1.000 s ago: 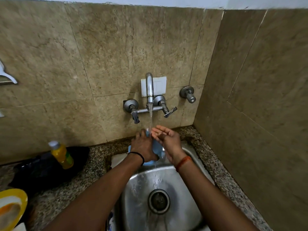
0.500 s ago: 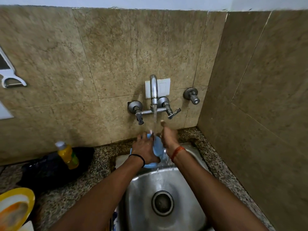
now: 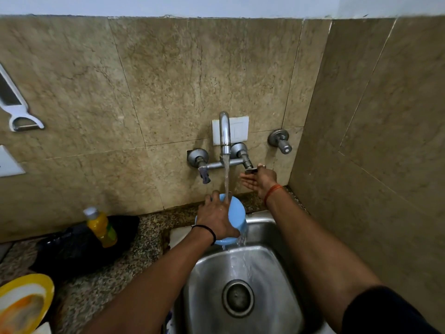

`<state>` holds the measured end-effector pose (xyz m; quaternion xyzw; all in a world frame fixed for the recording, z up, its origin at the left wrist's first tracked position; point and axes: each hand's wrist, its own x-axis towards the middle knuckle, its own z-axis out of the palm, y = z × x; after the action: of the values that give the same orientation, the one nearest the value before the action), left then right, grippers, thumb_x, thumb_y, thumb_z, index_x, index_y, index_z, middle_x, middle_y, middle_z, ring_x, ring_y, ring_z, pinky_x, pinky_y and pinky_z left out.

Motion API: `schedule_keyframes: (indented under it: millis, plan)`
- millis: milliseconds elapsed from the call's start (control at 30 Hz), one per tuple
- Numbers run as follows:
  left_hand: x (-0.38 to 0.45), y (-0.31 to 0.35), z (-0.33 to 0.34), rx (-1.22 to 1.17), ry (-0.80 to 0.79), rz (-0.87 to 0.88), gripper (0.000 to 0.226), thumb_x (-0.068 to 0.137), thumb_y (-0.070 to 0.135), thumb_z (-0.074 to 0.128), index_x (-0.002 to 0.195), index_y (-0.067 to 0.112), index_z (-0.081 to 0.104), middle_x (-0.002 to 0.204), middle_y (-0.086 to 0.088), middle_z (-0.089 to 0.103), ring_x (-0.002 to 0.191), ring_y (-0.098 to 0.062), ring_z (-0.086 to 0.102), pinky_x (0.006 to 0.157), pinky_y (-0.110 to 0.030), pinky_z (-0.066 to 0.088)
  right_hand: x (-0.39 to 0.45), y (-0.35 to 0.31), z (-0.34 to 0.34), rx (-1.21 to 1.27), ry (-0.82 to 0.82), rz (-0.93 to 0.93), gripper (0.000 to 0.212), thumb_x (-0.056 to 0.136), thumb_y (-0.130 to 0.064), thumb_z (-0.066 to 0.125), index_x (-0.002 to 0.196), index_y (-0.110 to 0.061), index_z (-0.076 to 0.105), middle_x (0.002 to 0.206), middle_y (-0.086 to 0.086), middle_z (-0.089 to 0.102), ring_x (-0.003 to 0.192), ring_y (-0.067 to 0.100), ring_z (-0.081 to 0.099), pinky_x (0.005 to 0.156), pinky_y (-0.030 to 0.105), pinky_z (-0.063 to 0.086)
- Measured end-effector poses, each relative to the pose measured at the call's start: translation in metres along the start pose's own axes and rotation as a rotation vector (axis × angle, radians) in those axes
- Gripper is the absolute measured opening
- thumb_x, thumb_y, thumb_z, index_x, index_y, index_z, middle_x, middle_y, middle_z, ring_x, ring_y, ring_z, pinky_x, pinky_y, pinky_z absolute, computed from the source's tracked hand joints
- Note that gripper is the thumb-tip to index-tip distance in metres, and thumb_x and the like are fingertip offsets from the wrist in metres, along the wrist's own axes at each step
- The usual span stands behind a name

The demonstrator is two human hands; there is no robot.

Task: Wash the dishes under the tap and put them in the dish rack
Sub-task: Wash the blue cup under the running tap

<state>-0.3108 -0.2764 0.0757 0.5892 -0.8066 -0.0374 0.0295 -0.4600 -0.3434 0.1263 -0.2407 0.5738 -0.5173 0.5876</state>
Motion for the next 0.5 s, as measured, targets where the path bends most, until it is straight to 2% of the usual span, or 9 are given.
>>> schedule_keyframes:
  millis: [33, 133, 200, 267, 333, 400, 467, 500]
  plan:
    - [0.000, 0.000, 0.000, -0.001, 0.006, -0.002, 0.114, 0.053, 0.068, 0.072, 0.145, 0.023, 0.022, 0.132, -0.009, 0.033, 0.119, -0.030, 0.035, 0.089, -0.043, 0.044, -0.001, -0.001, 0.000, 0.052, -0.026, 0.031, 0.057, 0.106, -0.037, 0.022, 0.122, 0.010, 0.051, 0.126, 0.029, 0.059, 0.096, 0.035, 0.065, 0.084, 0.038, 0.053]
    - [-0.001, 0.000, 0.000, 0.001, 0.001, -0.002, 0.113, 0.053, 0.068, 0.072, 0.145, 0.023, 0.025, 0.130, -0.009, 0.034, 0.118, -0.029, 0.035, 0.088, -0.043, 0.044, -0.006, -0.005, -0.002, 0.139, -0.064, 0.075, 0.050, 0.106, -0.037, 0.023, 0.098, 0.003, 0.051, 0.131, 0.029, 0.056, 0.100, 0.036, 0.064, 0.095, 0.040, 0.048]
    - [-0.001, -0.001, 0.003, -0.001, -0.009, -0.015, 0.111, 0.052, 0.069, 0.072, 0.143, 0.023, 0.027, 0.130, -0.009, 0.034, 0.118, -0.030, 0.035, 0.089, -0.043, 0.044, -0.014, 0.000, -0.002, 0.170, -0.092, 0.087, 0.037, 0.106, -0.030, 0.028, 0.105, 0.001, 0.049, 0.125, 0.030, 0.058, 0.112, 0.040, 0.061, 0.096, 0.042, 0.047]
    - [-0.002, -0.002, 0.006, -0.009, -0.021, -0.035, 0.105, 0.052, 0.070, 0.071, 0.138, 0.022, 0.034, 0.130, -0.009, 0.035, 0.119, -0.030, 0.035, 0.090, -0.043, 0.044, -0.026, 0.015, 0.001, 0.145, -0.177, 0.119, 0.027, 0.105, -0.011, 0.030, 0.123, 0.002, 0.044, 0.112, 0.028, 0.062, 0.105, 0.037, 0.063, 0.093, 0.041, 0.048]
    - [-0.002, -0.004, 0.011, -0.017, -0.027, -0.040, 0.099, 0.052, 0.070, 0.071, 0.132, 0.020, 0.039, 0.130, -0.009, 0.036, 0.119, -0.030, 0.035, 0.091, -0.042, 0.044, -0.041, 0.034, 0.006, 0.127, -0.290, 0.150, 0.035, 0.100, 0.007, 0.029, 0.134, 0.010, 0.039, 0.125, 0.031, 0.056, 0.119, 0.038, 0.057, 0.091, 0.041, 0.049]
    - [-0.005, -0.006, 0.015, -0.046, -0.033, -0.039, 0.103, 0.051, 0.068, 0.072, 0.136, 0.022, 0.036, 0.135, -0.008, 0.036, 0.121, -0.030, 0.035, 0.095, -0.042, 0.043, -0.047, 0.048, 0.007, 0.179, -0.347, 0.173, 0.041, 0.096, 0.016, 0.030, 0.136, 0.014, 0.037, 0.137, 0.032, 0.047, 0.131, 0.040, 0.047, 0.092, 0.039, 0.051]
    - [-0.009, -0.008, 0.019, -0.086, -0.026, -0.036, 0.111, 0.050, 0.067, 0.073, 0.143, 0.027, 0.030, 0.142, -0.006, 0.037, 0.123, -0.031, 0.036, 0.099, -0.042, 0.042, -0.052, 0.055, 0.008, 0.220, -0.415, 0.194, 0.039, 0.095, 0.018, 0.033, 0.133, 0.014, 0.042, 0.130, 0.032, 0.053, 0.126, 0.040, 0.052, 0.098, 0.037, 0.049]
    - [-0.010, -0.009, 0.020, -0.098, -0.016, -0.037, 0.112, 0.049, 0.068, 0.074, 0.144, 0.028, 0.029, 0.144, -0.005, 0.038, 0.123, -0.031, 0.036, 0.100, -0.041, 0.042, -0.055, 0.057, 0.008, 0.222, -0.440, 0.196, 0.035, 0.094, 0.017, 0.036, 0.128, 0.015, 0.047, 0.118, 0.029, 0.061, 0.116, 0.038, 0.060, 0.096, 0.033, 0.052]
